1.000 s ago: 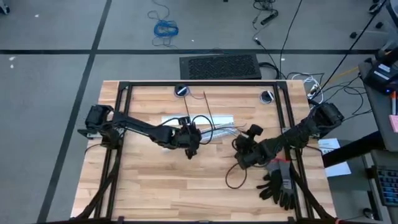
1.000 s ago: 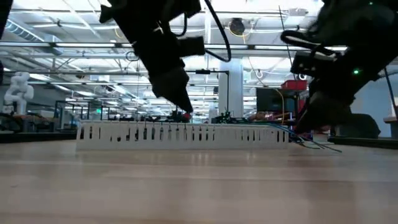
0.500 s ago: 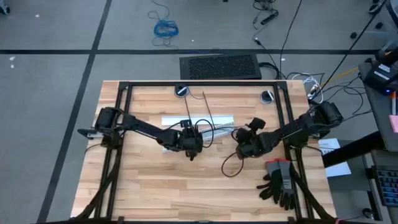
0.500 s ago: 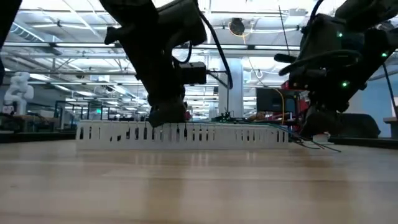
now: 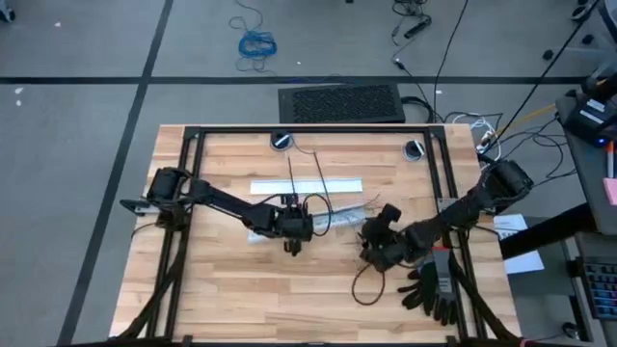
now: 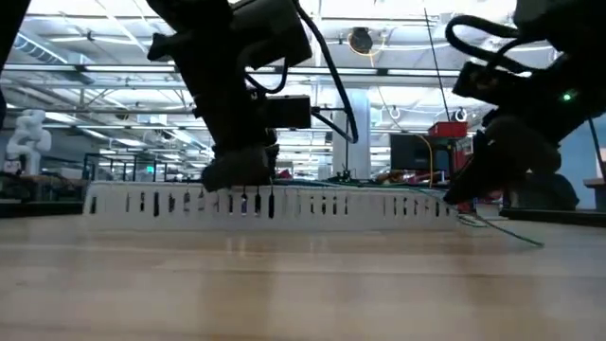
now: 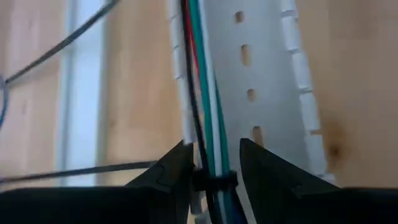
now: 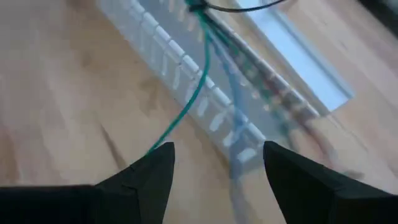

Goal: Ziptie cables
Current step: Put the ziptied cables into the cable duct

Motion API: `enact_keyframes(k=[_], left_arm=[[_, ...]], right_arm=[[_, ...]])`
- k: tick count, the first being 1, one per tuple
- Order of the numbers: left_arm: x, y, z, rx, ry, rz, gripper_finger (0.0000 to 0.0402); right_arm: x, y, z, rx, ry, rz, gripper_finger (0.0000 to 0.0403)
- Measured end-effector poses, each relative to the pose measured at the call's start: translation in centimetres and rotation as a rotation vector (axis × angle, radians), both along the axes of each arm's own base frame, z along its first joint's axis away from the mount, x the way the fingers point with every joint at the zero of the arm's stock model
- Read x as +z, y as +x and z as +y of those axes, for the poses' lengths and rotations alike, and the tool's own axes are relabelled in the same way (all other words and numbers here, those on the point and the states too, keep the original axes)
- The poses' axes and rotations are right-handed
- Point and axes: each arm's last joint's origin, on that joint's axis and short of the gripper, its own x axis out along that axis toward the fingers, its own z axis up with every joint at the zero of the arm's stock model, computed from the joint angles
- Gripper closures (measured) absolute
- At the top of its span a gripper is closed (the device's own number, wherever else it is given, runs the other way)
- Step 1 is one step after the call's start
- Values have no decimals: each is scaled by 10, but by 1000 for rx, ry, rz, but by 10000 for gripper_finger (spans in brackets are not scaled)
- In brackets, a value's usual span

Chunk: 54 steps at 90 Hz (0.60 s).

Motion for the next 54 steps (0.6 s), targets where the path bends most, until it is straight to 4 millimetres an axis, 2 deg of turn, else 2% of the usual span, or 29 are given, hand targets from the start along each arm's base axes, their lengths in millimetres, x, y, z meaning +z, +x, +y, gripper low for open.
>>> enact_keyframes(k=[12, 20, 40, 46, 54], left_arm=[[0, -1, -4, -17, -2, 8, 274], [0, -2, -6, -26, -1, 19, 274], [-1, -3, -8, -64, -24, 38, 274], [-1, -3, -9, -72, -27, 40, 274], [-1, -3, -9, -71, -30, 40, 274]], right_arm=[[-7, 0, 4, -27, 31, -17, 165], [-2, 2, 15, -12, 51, -59, 165], [33, 23, 69, 105, 90, -239, 168], [29, 30, 78, 117, 60, -222, 173], [11, 44, 80, 97, 13, -162, 179]])
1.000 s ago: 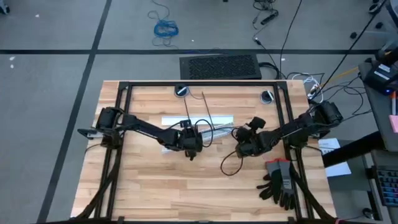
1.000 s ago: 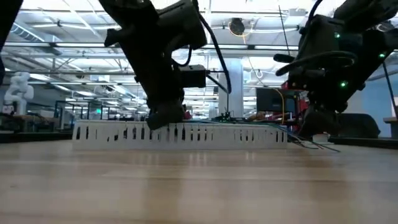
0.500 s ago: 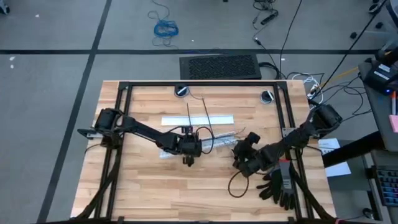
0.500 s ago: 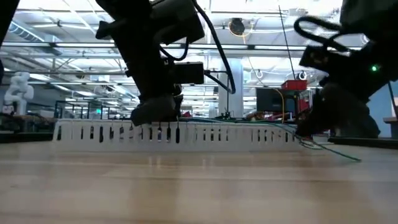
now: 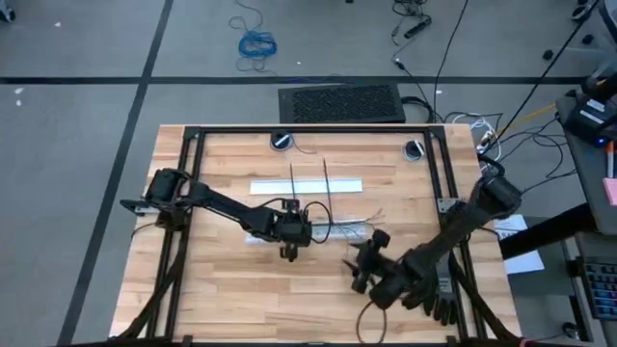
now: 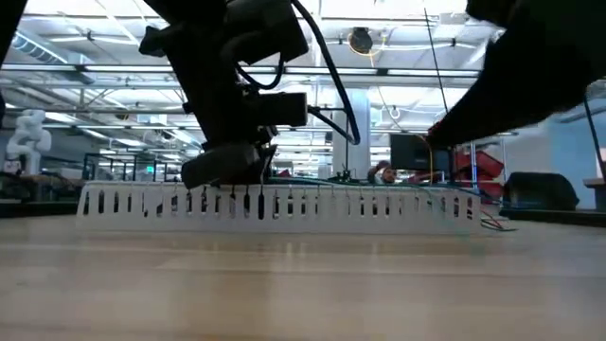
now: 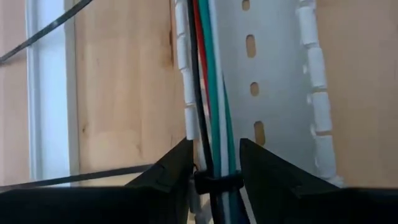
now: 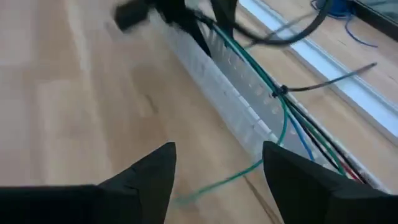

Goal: Ziptie cables
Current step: Put the ziptied cables into the cable duct

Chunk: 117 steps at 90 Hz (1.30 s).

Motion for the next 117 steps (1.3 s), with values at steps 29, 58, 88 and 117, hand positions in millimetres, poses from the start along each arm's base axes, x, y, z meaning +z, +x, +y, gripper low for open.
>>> enact_keyframes(k=[29, 58, 88, 117], left_arm=[[0, -1, -4, -7, -3, -2, 274], [0, -1, -5, -19, -15, 3, 274], [2, -3, -10, -76, -45, 23, 274], [19, 3, -19, -101, -63, 5, 274]], right_arm=[[-38, 20, -8, -333, -147, 308, 197], [-9, -7, 10, -396, -457, 454, 202], [14, -24, -5, -294, -495, 368, 229], [88, -6, -21, -101, -182, 171, 366]])
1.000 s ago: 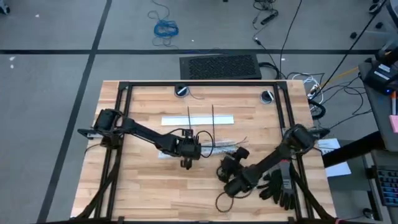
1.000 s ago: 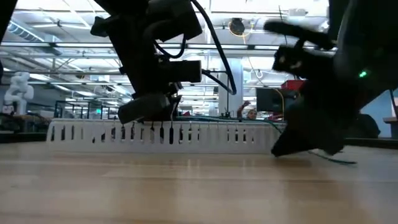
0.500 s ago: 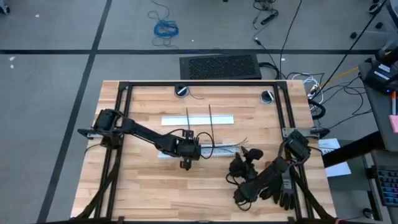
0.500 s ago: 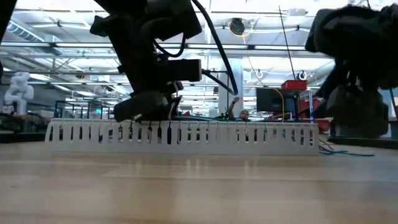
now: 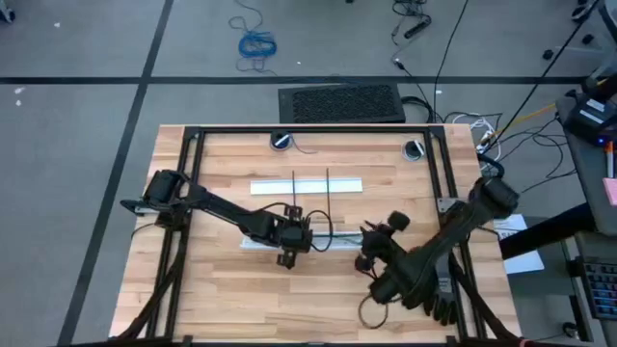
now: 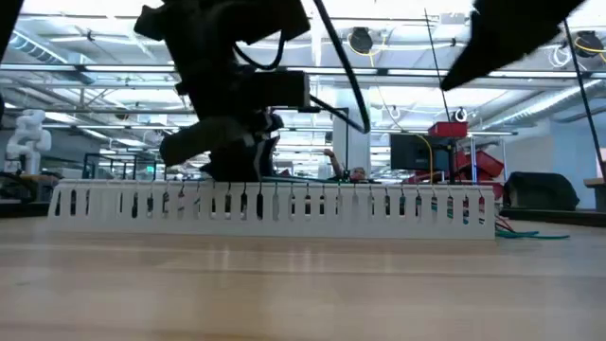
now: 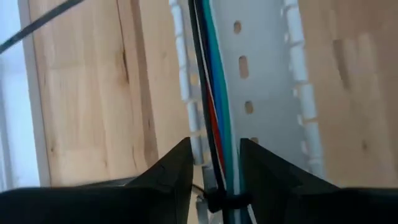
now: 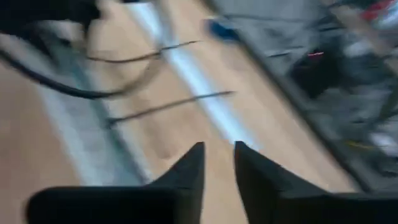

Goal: Ziptie cables
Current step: Put the ziptied cables into the cable duct

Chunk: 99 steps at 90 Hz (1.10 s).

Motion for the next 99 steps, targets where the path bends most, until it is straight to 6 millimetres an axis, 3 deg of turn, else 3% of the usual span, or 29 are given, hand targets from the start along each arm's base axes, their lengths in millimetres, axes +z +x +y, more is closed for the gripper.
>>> enact_keyframes(k=[6, 17, 40, 72, 87, 99], left_arm=[[4, 1, -3, -7, -2, -9, 274], [12, 2, -9, 3, -8, 9, 274], [23, 1, -27, -14, -14, -3, 274], [23, -12, -62, -52, -38, -3, 274], [23, -14, -66, -60, -41, -5, 274], [22, -14, -66, -61, -41, -4, 274]], right_arm=[[5, 12, -4, 107, 91, 2, 393], [4, 31, -19, 237, 223, -24, 401], [-27, 42, -56, 265, 347, -23, 403], [-49, 42, -58, 339, 419, -111, 403], [-60, 56, -46, 454, 493, -159, 403], [-81, 64, -44, 438, 493, -89, 403]])
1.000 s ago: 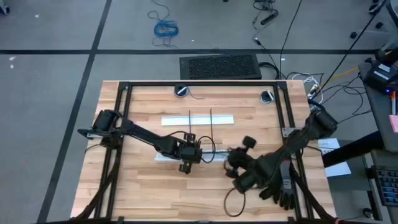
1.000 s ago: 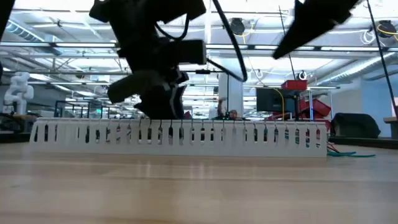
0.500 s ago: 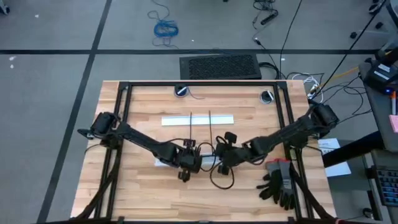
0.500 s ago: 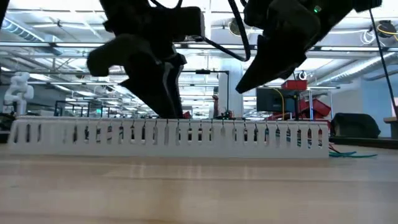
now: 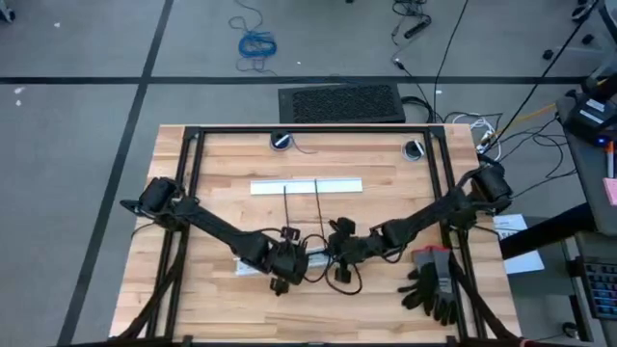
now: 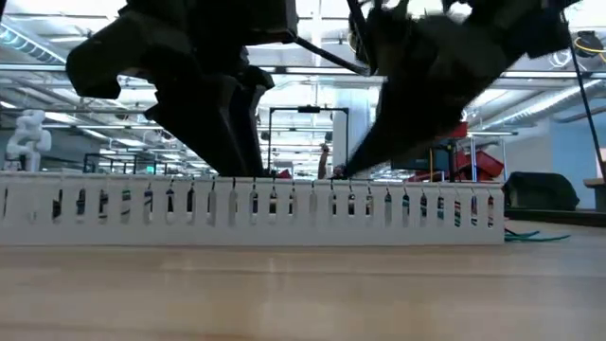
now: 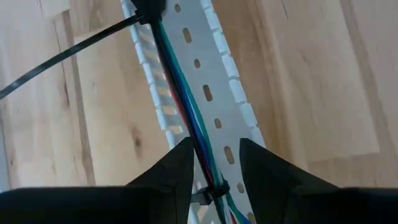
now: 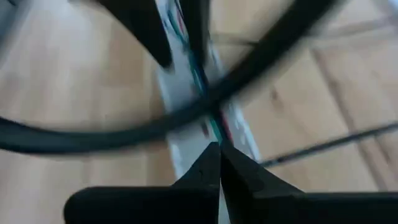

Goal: Ziptie cables
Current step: Put the ziptied cables into the cable duct

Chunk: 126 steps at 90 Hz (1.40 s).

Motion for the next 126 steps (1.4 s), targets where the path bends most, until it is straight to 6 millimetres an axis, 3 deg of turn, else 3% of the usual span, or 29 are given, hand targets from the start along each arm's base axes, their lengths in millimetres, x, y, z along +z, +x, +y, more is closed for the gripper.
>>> enact_keyframes(k=[12, 21, 43, 67, 86, 106, 126], left_arm=[[-3, -2, 0, -20, -23, 25, 274], [-5, -5, -1, -40, -20, 42, 274], [4, -11, -1, -29, 15, 139, 274], [31, -6, -15, -42, 52, 88, 274], [32, -11, -25, -45, 92, 66, 274], [37, -41, -38, 97, 316, 35, 274], [26, -61, -62, 178, 270, -45, 274]], right_arm=[[-17, 4, -2, -30, 11, 52, 403], [-19, 4, 0, -35, 13, 69, 402], [-8, -3, 2, -26, 14, 80, 402], [-9, -5, 2, -33, 15, 100, 402], [-7, -5, 12, -8, 27, 58, 403], [1, -3, 26, -12, 39, -61, 403], [20, 5, 38, 8, -16, -170, 403]])
